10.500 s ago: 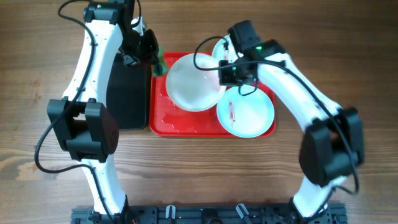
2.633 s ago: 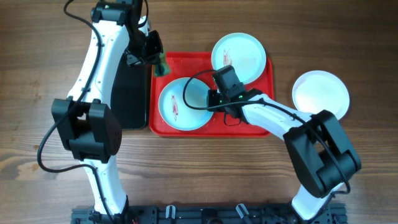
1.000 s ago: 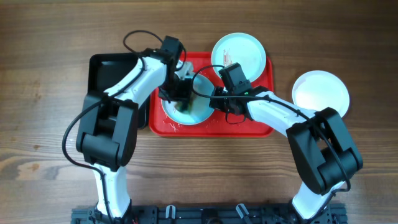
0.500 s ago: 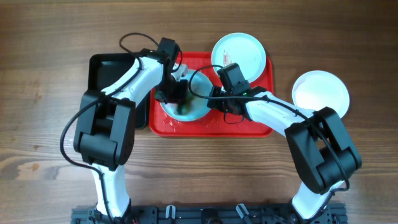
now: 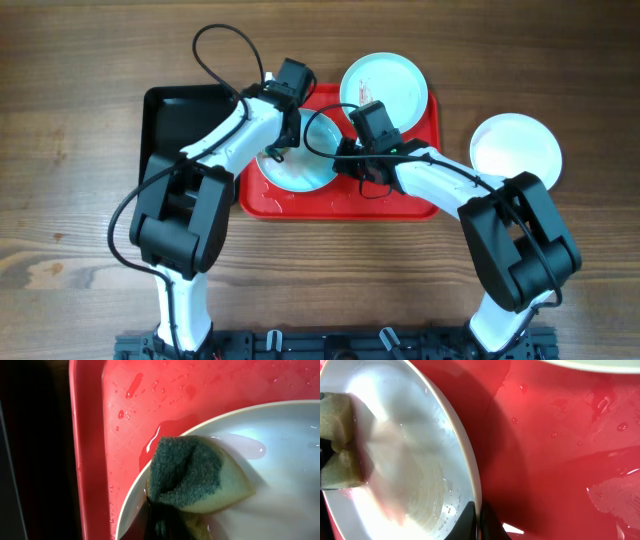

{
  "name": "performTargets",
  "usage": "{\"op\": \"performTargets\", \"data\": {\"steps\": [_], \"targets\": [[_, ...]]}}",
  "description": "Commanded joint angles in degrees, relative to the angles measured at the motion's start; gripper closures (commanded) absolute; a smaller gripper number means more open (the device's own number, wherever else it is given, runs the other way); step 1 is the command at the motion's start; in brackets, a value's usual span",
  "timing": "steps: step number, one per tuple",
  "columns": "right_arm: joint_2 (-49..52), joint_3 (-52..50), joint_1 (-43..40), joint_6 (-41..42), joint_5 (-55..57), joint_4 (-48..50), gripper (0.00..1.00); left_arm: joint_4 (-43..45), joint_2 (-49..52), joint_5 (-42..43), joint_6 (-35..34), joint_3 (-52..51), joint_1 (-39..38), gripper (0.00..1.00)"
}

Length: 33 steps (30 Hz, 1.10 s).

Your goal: Clean dirty plates on tray and stack at the side

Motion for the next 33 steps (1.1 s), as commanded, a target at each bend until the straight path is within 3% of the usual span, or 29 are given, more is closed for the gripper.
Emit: {"op": "performTargets", "data": {"steps": [1, 5, 8, 12, 17, 24, 30, 33], "targets": [[0.74, -0.15, 0.02, -0.50, -0.50, -0.96, 0.96, -0.24, 2.45, 0.61, -2.16, -1.44, -0.09, 0.96], [0.74, -0.15, 0.02, -0.48, -0.50, -0.92, 0.96, 0.61, 2.45, 26.23, -2.19, -1.40, -0.04, 0.96], [0.74, -0.15, 0.02, -0.50, -0.52, -0.94, 0.96, 5.90, 2.45, 45.53, -2.23, -1.40, 0.26, 0.96], [0.74, -0.15, 0.02, -0.48, -0.50, -0.94, 0.96, 9.79, 2.45, 55.12, -2.45, -1.40, 0.02, 0.96], [0.74, -0.15, 0.02, -0.50, -0.50, -0.94, 0.96, 9.40, 2.45, 48.92, -2.89, -1.42, -0.15, 0.96], [0.74, -0.15, 0.02, -0.48, -0.50, -0.96, 0.96, 8.37, 2.45, 26.23, -7.06, -1.40, 0.35, 0.96], [0.74, -0.15, 0.02, -0.50, -0.50, -1.03, 0.96, 0.79, 2.45, 7.58, -11.80, -0.94, 1.20, 0.96], [0.74, -0.15, 0.02, -0.50, -0.50, -0.98, 0.96, -4.96, 2.45, 6.62, -12.70, 0.63, 1.99, 0.96]]}}
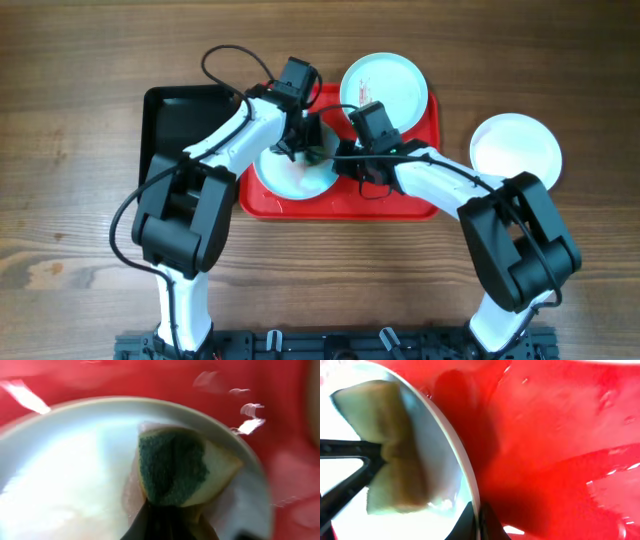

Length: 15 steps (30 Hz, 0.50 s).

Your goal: Clean dirty plates on tray and stack at the side

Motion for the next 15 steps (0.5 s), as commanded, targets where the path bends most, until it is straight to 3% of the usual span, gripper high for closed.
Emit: {"op": "performTargets", "data": {"steps": [1, 11, 15], "targets": [[0.74, -0.15, -0.26, -0.33, 0.11, -0.59, 0.96, -7.08, 2.05, -15.52, -3.02, 0.39, 2.58, 0.96], [0.74, -0.15, -0.26, -0.33, 0.11, -0.59, 0.96, -18.67, 2.05, -14.88, -2.32, 1.79, 2.93, 0.96], [0.74, -0.15, -0.26, -0.31, 0.11, -0.48, 0.96, -20.90, 2.05, -2.62, 1.25, 1.79, 2.97, 0.96]]}}
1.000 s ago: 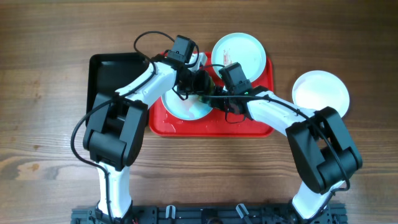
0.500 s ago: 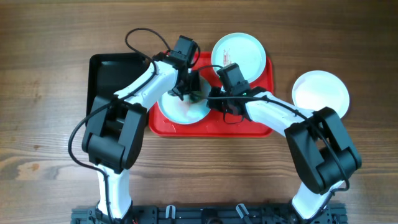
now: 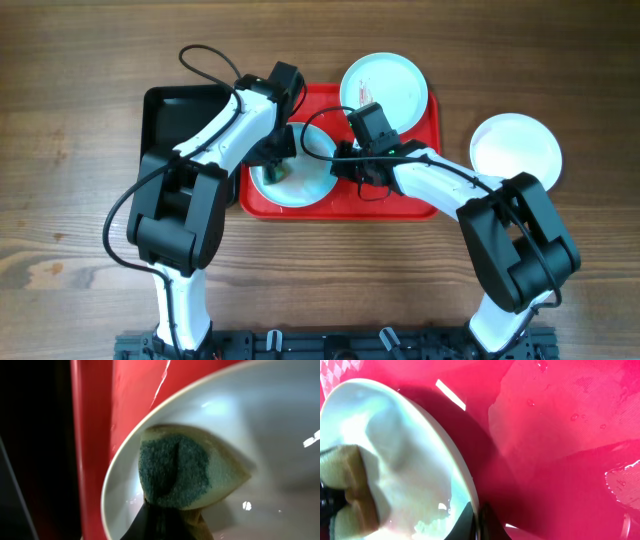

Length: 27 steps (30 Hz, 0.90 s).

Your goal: Clean dirty plates on tray and stack at the side

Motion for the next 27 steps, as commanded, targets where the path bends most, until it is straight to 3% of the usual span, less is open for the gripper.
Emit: {"op": "performTargets", "data": {"steps": [1, 6, 16, 22, 27], "targets": [[0.74, -0.15, -0.52, 0.24, 1.01, -0.13, 0.96, -1.20, 2.03, 13.88, 4.79, -0.70, 0.68, 0.96], [0.74, -0.15, -0.52, 0.26, 0.98, 0.07, 0.96, 4.20, 2.03, 36.06, 12.24, -0.87, -0.20, 0.96], [0.74, -0.15, -0.52, 0.26, 0.79, 0.04, 0.96, 11.02, 2.03, 36.81, 12.26, -0.90, -2.32, 0.96], [0.74, -0.15, -0.52, 0.24, 0.61, 0.04, 0.96, 13.94, 2.03, 21.51, 5.84, -0.87, -0.74, 0.96], [0.74, -0.15, -0.52, 0.26, 0.61, 0.02, 0.96, 14.19, 2.03, -8.46, -6.29, -0.87, 0.48, 0.96]]}}
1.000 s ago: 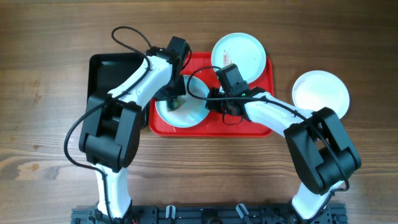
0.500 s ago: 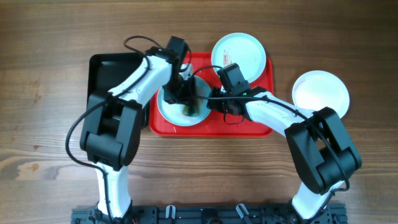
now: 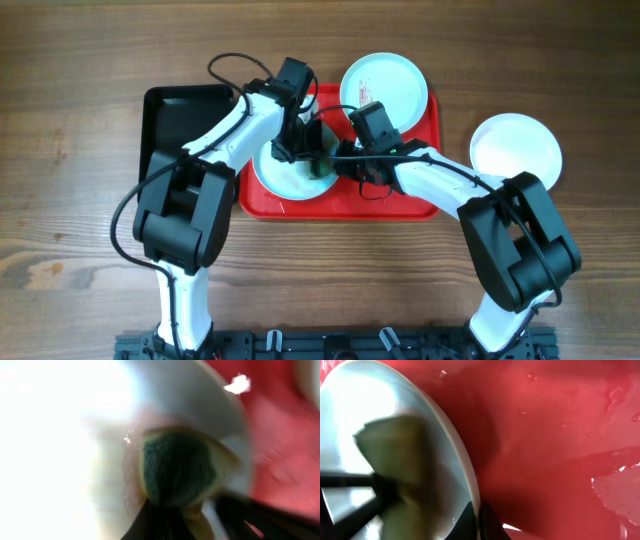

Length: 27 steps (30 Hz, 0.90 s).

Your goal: Clean dirty plates on tray and stack at the side

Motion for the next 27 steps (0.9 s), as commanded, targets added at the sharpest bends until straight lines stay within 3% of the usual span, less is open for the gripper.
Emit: {"op": "performTargets", "data": {"steps": [1, 7, 12, 19, 27], "targets": [[0.74, -0.15, -0.13, 0.20, 0.31, -0.15, 0.96, 0.39, 0.87, -32.04, -11.21, -0.39, 1.95, 0.96], [0.74, -0.15, -0.13, 0.20, 0.31, -0.15, 0.96, -0.57, 0.87, -36.54, -12.90, -0.39, 1.92, 0.96], [0.74, -0.15, -0.13, 0.20, 0.31, -0.15, 0.96, -7.13, 0.87, -31.01, -11.78, -0.39, 1.88, 0.96], [0.74, -0.15, -0.13, 0.24, 0.02, -0.11, 0.96, -14.80, 0.87, -14.40, 6.64, -0.39, 1.90, 0.96], [0.74, -0.15, -0.13, 0.22, -0.15, -0.02, 0.96, -13.64, 0.87, 8.11, 22.86, -0.39, 2.10, 0.96]]}}
